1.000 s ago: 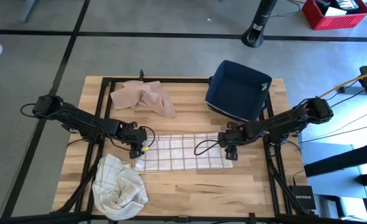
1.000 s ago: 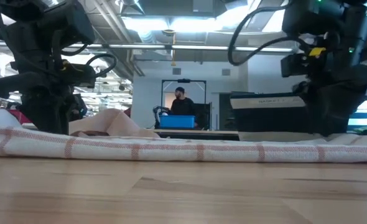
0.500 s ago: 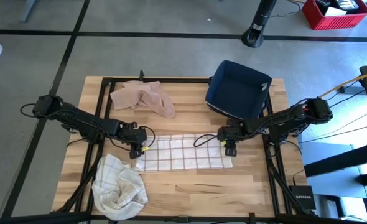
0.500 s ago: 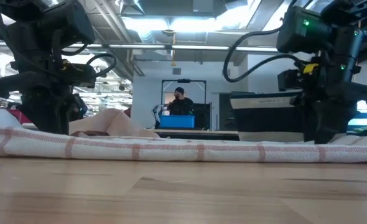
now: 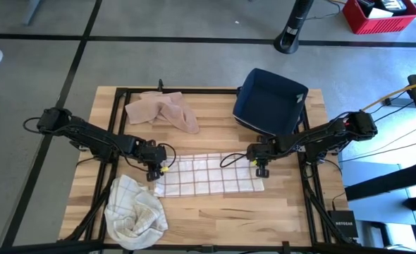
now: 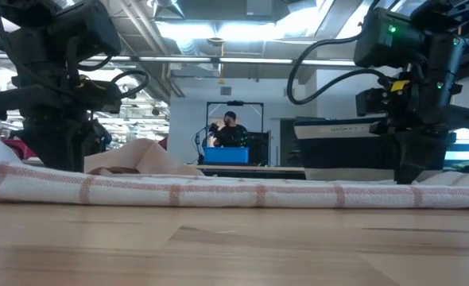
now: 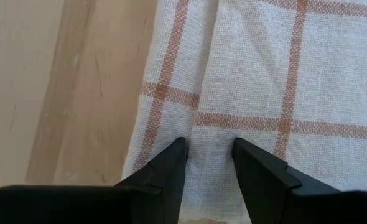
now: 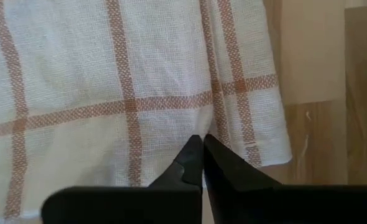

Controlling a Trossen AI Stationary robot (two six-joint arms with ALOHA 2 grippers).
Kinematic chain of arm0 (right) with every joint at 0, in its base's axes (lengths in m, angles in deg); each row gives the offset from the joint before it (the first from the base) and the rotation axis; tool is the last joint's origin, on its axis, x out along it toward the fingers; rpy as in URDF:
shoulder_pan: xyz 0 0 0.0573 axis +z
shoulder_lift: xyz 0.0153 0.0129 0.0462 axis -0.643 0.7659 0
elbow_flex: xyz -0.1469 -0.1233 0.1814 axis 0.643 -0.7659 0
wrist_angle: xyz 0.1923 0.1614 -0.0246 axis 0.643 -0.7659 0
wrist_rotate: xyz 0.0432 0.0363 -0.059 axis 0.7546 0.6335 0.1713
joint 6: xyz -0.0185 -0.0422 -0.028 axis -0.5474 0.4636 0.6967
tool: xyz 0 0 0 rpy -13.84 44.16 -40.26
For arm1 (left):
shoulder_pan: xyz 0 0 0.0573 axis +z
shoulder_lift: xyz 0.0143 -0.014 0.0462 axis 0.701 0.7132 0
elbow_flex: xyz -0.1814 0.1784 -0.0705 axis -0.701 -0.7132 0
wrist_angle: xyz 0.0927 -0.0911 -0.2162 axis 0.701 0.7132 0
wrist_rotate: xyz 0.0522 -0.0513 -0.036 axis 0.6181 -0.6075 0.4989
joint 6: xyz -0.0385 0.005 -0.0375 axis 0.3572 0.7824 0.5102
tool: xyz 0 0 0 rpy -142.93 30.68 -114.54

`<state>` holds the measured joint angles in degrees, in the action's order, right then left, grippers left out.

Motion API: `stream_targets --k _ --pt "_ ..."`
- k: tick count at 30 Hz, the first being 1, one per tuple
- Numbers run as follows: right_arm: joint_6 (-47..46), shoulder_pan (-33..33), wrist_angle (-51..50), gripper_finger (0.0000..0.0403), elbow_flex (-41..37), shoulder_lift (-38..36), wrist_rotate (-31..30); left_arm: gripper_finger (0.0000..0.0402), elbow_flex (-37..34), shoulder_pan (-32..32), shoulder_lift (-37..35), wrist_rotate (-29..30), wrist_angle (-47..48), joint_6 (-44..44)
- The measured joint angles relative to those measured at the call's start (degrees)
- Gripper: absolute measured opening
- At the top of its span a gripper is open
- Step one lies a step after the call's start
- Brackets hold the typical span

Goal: Fold towel
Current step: Fold the white with red-stripe towel

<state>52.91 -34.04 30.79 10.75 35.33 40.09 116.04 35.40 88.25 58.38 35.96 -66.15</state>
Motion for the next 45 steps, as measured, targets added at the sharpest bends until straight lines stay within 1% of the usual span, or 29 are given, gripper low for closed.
stream_targets --k 2,5,7,14,17,24,29,32,36,41,45 --pt "-0.4 0.0 0.0 0.0016 0.0 0.0 0.0 0.0127 0.0 0.0 0.0 -0.3 0.0 0.0" --pt "-0.4 0.0 0.0 0.0012 0.0 0.0 0.0 0.0117 0.0 0.0 0.0 -2.9 -0.1 -0.3" --pt "-0.4 0.0 0.0 0.0005 0.0 0.0 0.0 0.01 0.0 0.0 0.0 -4.4 -0.2 -0.5" --pt "-0.2 0.0 0.0 0.0006 0.0 0.0 -1.6 0.0022 0.0 0.0 0.0 -4.7 -0.2 -0.9" --pt "-0.1 0.0 0.0 0.0003 0.0 0.0 -1.6 0.0005 0.1 0.0 0.0 -5.2 -0.1 -1.3" --pt "-0.2 0.0 -0.1 0.0003 0.0 0.0 -1.8 0.002 2.6 0.0 0.0 -5.4 1.9 1.0" --pt "-0.2 0.0 -0.1 0.0004 0.0 0.0 -2.1 0.0023 2.7 0.0 0.0 -5.4 1.7 3.3" --pt "-0.2 0.0 -0.1 0.0003 0.0 0.0 -2.5 0.0031 2.7 0.0 0.0 -7.4 1.0 4.1" --pt "-0.2 0.0 0.0 0.0003 0.0 0.0 -2.6 0.0058 2.5 0.0 0.0 -10.6 -2.0 4.9" --pt "-0.3 0.0 0.0 0.0005 0.0 0.0 -3.6 0.0099 2.4 0.0 0.2 -11.3 -1.3 4.6" --pt "-0.3 0.0 0.0 0.0005 0.0 0.0 -3.6 0.0112 2.4 0.0 0.2 -12.4 -1.4 3.6"
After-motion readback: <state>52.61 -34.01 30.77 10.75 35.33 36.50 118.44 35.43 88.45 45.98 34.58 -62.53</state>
